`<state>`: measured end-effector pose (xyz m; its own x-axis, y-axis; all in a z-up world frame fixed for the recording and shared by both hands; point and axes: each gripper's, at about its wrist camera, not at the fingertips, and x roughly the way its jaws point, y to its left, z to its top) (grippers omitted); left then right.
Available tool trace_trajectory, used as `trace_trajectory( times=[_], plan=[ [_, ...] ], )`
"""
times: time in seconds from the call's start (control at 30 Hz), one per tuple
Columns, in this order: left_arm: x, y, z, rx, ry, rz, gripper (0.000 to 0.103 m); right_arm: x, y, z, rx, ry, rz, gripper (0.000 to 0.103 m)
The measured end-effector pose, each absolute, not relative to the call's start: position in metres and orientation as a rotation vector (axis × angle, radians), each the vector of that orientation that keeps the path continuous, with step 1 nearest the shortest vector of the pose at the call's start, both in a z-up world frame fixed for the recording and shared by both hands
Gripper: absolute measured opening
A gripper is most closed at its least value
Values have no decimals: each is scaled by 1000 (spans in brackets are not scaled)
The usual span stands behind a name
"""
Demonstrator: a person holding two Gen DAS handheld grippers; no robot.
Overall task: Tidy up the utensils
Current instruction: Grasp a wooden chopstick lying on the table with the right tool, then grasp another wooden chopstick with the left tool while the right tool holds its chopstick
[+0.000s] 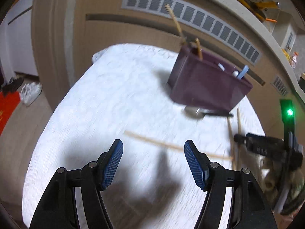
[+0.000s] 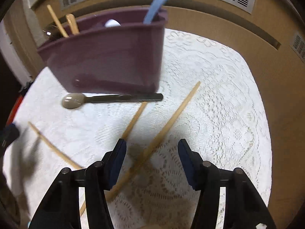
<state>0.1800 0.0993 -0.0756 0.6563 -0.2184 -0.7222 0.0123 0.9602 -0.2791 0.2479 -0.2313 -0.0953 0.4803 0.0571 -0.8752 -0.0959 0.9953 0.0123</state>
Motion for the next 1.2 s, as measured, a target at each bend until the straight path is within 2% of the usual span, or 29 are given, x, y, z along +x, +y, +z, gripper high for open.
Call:
trace_trajectory(
  times=[0.1, 0.13, 0.23, 0.6, 0.8, 1.0, 1.2],
  plan=[
    [168, 101, -79, -251, 862, -149, 69, 249, -233, -100, -16, 1068, 68, 38],
    [166, 100, -79, -249, 864, -154, 69, 248, -232, -99, -17, 1071, 75, 17],
    [163, 96, -78, -248, 867, -178, 69, 241, -230, -94, -9, 1092, 112, 9],
    [176, 47, -77, -167, 899, -281, 69, 165, -257, -69, 40, 1056, 160, 6],
    [223, 19, -74, -114, 881, -380, 70, 146, -283, -69, 74, 1036, 109, 6],
    [281, 17, -83, -199, 938, -265, 70, 138, -292, -76, 131, 1032, 96, 7],
    [297, 24, -94, -300, 964, -241, 70, 132, -298, -74, 127, 1018, 79, 8]
  ],
)
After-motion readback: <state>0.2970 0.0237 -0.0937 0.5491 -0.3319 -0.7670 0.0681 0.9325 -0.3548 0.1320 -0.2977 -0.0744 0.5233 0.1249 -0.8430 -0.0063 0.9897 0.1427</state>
